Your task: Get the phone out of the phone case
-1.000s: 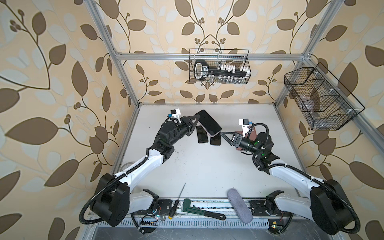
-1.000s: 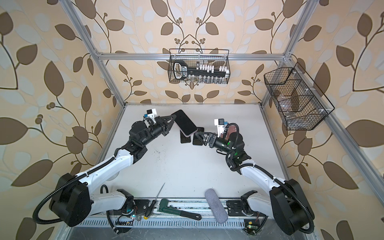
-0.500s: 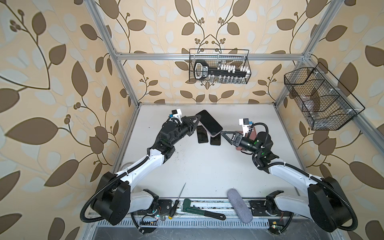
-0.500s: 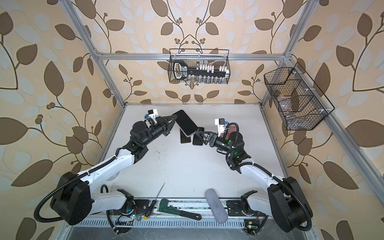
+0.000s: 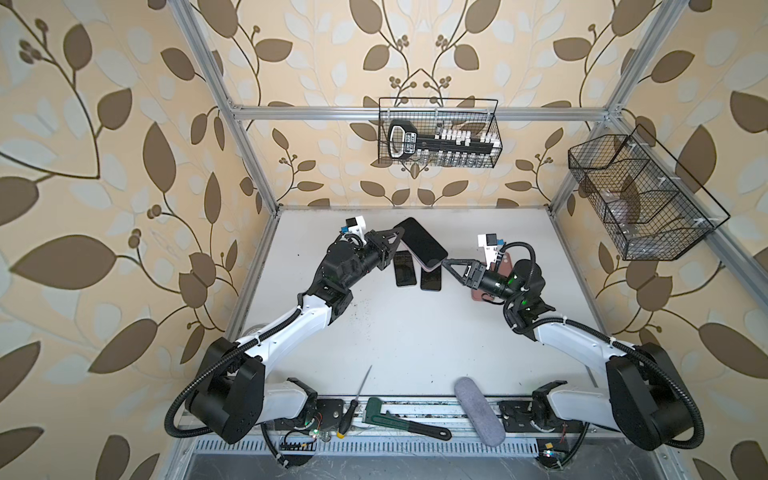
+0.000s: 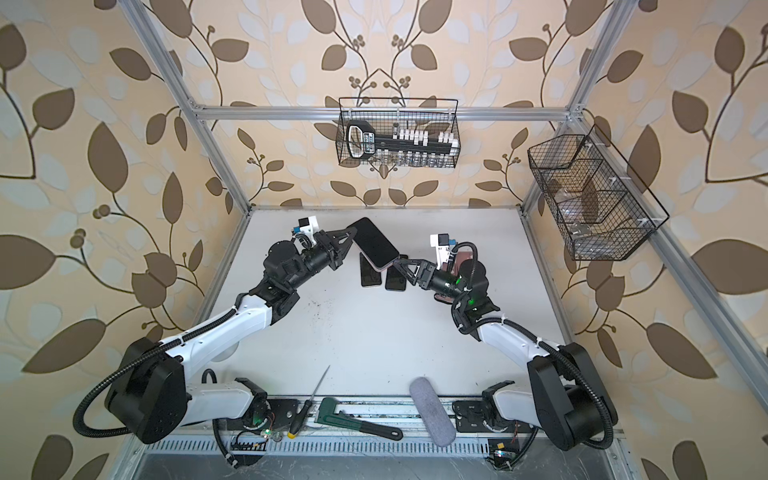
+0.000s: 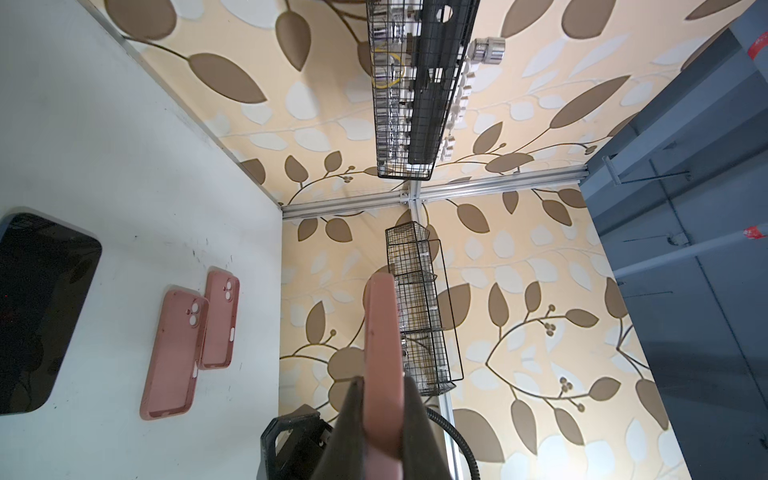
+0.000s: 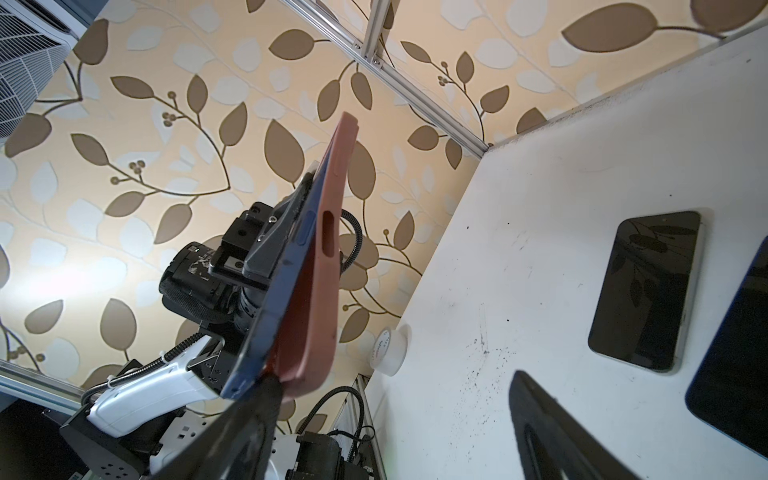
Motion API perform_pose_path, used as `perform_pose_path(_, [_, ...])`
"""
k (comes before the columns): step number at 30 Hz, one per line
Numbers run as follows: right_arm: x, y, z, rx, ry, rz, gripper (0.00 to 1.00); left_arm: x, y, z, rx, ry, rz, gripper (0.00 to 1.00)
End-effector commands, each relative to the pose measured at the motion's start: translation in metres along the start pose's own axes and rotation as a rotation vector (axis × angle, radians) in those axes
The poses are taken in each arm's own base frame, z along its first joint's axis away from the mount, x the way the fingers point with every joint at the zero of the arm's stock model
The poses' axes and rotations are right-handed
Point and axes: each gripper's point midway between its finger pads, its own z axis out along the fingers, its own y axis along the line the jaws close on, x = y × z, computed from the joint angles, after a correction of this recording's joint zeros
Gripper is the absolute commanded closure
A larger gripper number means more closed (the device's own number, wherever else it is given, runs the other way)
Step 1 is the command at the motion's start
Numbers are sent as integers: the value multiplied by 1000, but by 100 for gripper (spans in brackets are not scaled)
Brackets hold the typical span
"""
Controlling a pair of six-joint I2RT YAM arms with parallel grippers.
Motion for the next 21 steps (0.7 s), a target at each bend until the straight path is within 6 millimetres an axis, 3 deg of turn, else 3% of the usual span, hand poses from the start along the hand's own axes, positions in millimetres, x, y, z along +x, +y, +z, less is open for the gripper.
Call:
perform_pose_path(1, [-19, 18, 6, -65, -17, -10, 15, 26, -59, 4, 182, 114, 40, 100])
perform_pose_path(9, [-26, 26, 12, -122, -4, 18, 18, 32, -54, 14, 174, 144, 49, 100])
perform_pose_path(21, [-20, 35, 3, -189, -9, 138, 34, 21, -44, 28, 134, 97, 102, 100])
